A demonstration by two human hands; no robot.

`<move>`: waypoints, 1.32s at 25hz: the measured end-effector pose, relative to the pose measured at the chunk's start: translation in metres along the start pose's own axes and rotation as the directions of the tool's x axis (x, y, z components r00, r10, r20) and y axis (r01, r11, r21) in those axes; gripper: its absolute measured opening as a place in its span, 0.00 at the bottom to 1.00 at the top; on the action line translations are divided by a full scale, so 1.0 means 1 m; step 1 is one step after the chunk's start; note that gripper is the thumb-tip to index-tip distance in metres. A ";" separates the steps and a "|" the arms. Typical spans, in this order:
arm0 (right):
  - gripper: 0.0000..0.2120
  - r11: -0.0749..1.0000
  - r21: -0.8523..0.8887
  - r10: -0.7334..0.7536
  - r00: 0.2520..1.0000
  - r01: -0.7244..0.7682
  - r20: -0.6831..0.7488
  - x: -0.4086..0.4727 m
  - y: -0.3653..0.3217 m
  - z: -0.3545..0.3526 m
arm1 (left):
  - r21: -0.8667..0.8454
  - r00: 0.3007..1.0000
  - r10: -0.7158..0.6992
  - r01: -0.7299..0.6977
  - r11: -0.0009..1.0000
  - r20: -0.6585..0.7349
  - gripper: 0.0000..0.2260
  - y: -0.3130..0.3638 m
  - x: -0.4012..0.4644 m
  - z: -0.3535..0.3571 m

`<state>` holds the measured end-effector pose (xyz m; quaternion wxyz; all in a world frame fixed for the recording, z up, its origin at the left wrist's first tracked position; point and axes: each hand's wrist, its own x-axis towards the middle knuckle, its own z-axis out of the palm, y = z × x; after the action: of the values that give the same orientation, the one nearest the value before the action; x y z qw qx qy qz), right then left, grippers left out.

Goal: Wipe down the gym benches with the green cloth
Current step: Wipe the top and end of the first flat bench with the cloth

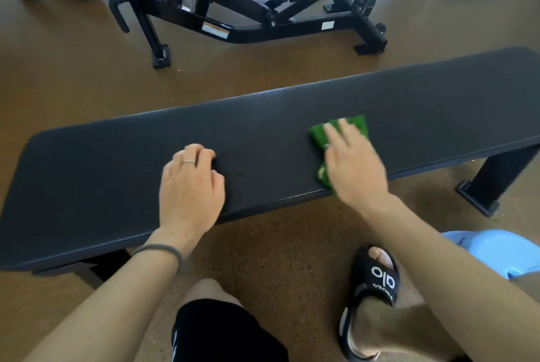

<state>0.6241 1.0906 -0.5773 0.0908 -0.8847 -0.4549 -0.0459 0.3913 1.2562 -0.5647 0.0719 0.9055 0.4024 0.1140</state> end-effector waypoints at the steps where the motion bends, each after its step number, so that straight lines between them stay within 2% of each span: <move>1: 0.23 0.988 0.033 0.152 0.988 -0.152 0.002 0.004 0.008 -0.005 | -0.004 0.999 -0.041 0.041 0.999 -0.015 0.14 -0.007 -0.001 -0.001; 2: 0.24 0.970 0.070 0.233 0.972 -0.232 -0.011 0.002 -0.001 -0.007 | -0.012 0.997 -0.070 0.070 0.998 -0.012 0.14 -0.011 -0.004 0.000; 3: 0.25 0.972 0.070 0.227 0.973 -0.224 -0.050 -0.005 -0.025 -0.004 | -0.013 0.997 -0.074 0.074 0.997 -0.013 0.15 -0.012 -0.005 0.003; 5: 0.25 0.997 0.061 0.040 0.998 -0.037 -0.054 -0.026 -0.089 0.001 | -0.010 0.998 -0.056 0.055 0.998 -0.027 0.15 -0.011 -0.004 0.008; 7: 0.25 0.979 0.128 -0.162 0.987 0.159 0.014 -0.034 -0.133 0.003 | -0.033 0.998 -0.051 0.050 0.998 -0.038 0.18 -0.013 -0.003 0.007; 11: 0.26 0.929 0.194 -0.339 0.934 0.314 0.110 0.036 -0.150 0.015 | -0.069 0.996 -0.064 0.061 0.996 -0.055 0.20 -0.015 -0.003 0.009; 14: 0.26 0.957 0.179 -0.258 0.953 0.229 0.161 0.125 -0.154 0.031 | -0.074 0.996 -0.063 0.059 0.996 -0.064 0.20 -0.018 0.000 0.013; 17: 0.29 0.977 0.141 -0.184 0.969 0.162 0.165 0.146 -0.171 0.034 | -0.076 0.993 -0.051 0.043 0.996 -0.110 0.20 -0.017 -0.002 0.015; 18: 0.32 0.974 0.133 -0.199 0.970 0.181 0.137 0.134 -0.174 0.035 | -0.080 0.993 -0.045 0.036 0.996 -0.113 0.20 -0.016 -0.004 0.015; 20: 0.29 0.952 0.152 -0.280 0.958 0.267 0.064 0.107 -0.182 0.034 | -0.089 0.994 -0.043 0.034 0.995 -0.101 0.18 -0.017 -0.001 0.014; 22: 0.25 0.920 0.194 -0.361 0.929 0.341 0.079 0.102 -0.185 0.030 | -0.089 0.995 -0.049 0.041 0.995 -0.092 0.17 -0.016 0.000 0.015; 24: 0.27 0.909 0.184 -0.398 0.910 0.374 0.117 0.122 -0.168 0.030 | -0.078 0.994 -0.054 0.047 0.996 -0.096 0.17 -0.015 -0.002 0.013; 26: 0.36 0.933 0.055 -0.359 0.921 0.355 0.151 0.146 -0.122 0.028 | -0.079 0.994 -0.047 0.039 0.996 -0.097 0.18 -0.013 -0.003 0.011; 27: 0.38 0.950 -0.025 -0.305 0.939 0.313 0.159 0.154 -0.088 0.026 | -0.087 0.994 -0.054 0.045 0.995 -0.097 0.18 -0.013 -0.002 0.011; 29: 0.30 0.989 -0.051 -0.128 0.981 0.137 0.148 0.159 -0.018 0.018 | -0.104 0.992 -0.075 0.064 0.993 -0.100 0.18 -0.013 -0.003 0.011; 30: 0.26 1.000 -0.023 0.002 0.990 0.001 0.140 0.157 0.009 0.015 | -0.106 0.992 -0.073 0.062 0.992 -0.103 0.19 -0.012 -0.003 0.011; 31: 0.26 0.990 -0.027 0.139 0.981 -0.136 0.136 0.154 0.018 0.013 | -0.107 0.992 -0.065 0.054 0.993 -0.105 0.19 -0.012 -0.003 0.012; 32: 0.27 0.981 -0.028 0.196 0.973 -0.194 0.121 0.153 0.013 0.013 | -0.106 0.992 -0.060 0.049 0.993 -0.108 0.19 -0.012 -0.002 0.012; 33: 0.31 0.987 -0.051 0.159 0.980 -0.154 0.119 0.148 -0.005 0.016 | -0.102 0.992 -0.058 0.047 0.994 -0.112 0.19 -0.012 -0.002 0.013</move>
<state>0.7059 1.2150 -0.5684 0.0476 -0.9206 -0.3875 0.0066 0.3844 1.2622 -0.5807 0.0965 0.8818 0.4234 0.1838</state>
